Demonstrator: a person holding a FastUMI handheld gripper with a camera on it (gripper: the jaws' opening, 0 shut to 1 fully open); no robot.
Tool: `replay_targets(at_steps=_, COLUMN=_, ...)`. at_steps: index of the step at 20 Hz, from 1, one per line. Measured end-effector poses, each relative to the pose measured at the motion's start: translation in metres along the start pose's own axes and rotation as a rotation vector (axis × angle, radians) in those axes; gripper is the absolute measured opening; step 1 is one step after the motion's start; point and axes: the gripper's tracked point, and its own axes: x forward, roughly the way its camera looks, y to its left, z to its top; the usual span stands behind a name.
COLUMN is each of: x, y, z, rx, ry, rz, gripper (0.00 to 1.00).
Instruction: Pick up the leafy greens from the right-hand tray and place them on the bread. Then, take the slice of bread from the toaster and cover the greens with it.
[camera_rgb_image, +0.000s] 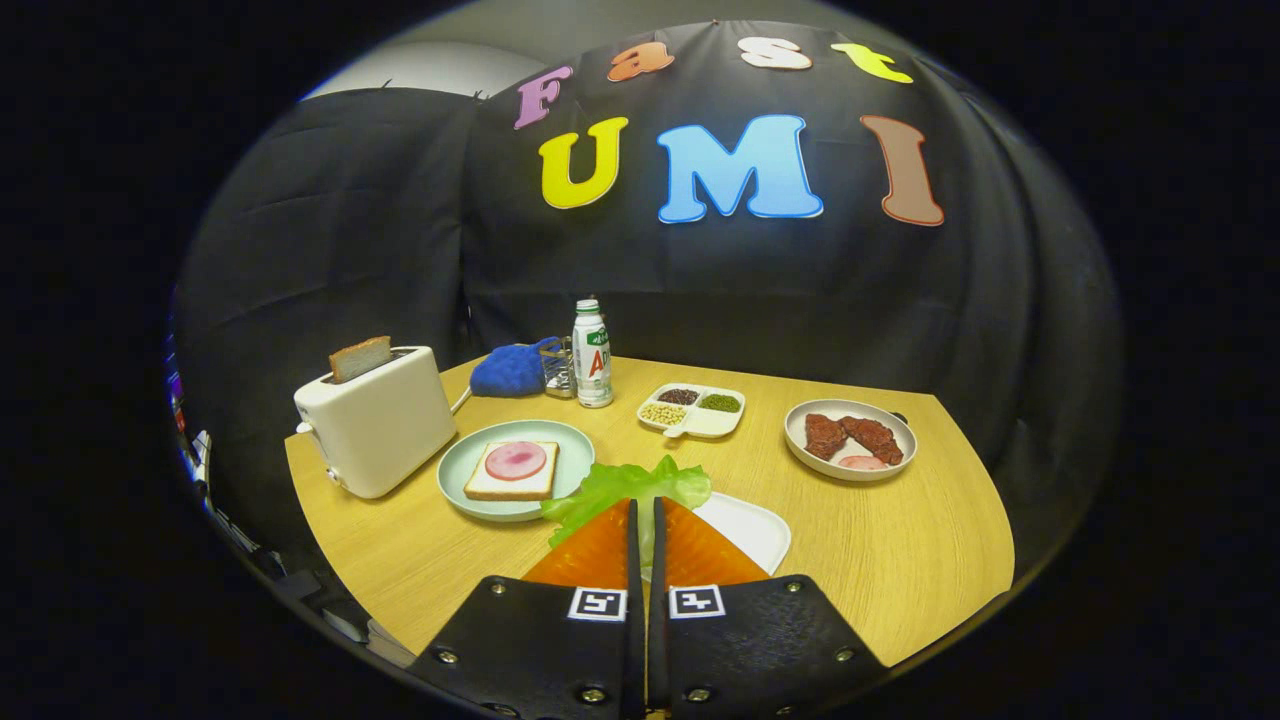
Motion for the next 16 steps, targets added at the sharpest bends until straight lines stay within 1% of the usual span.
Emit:
replay_targets(at_steps=2, x=0.014, y=0.032, z=0.016, rx=0.124, ry=-0.057, rz=0.064, gripper=0.01)
replay_targets(at_steps=6, x=0.036, y=0.060, z=0.029, rx=0.153, ry=-0.077, rz=0.107, gripper=0.01)
replay_targets(at_steps=11, x=0.063, y=0.099, z=0.047, rx=0.195, ry=-0.087, rz=0.183, gripper=0.01)
replay_targets(at_steps=16, x=0.093, y=0.136, z=0.060, rx=0.210, ry=-0.091, rz=0.240, gripper=0.01)
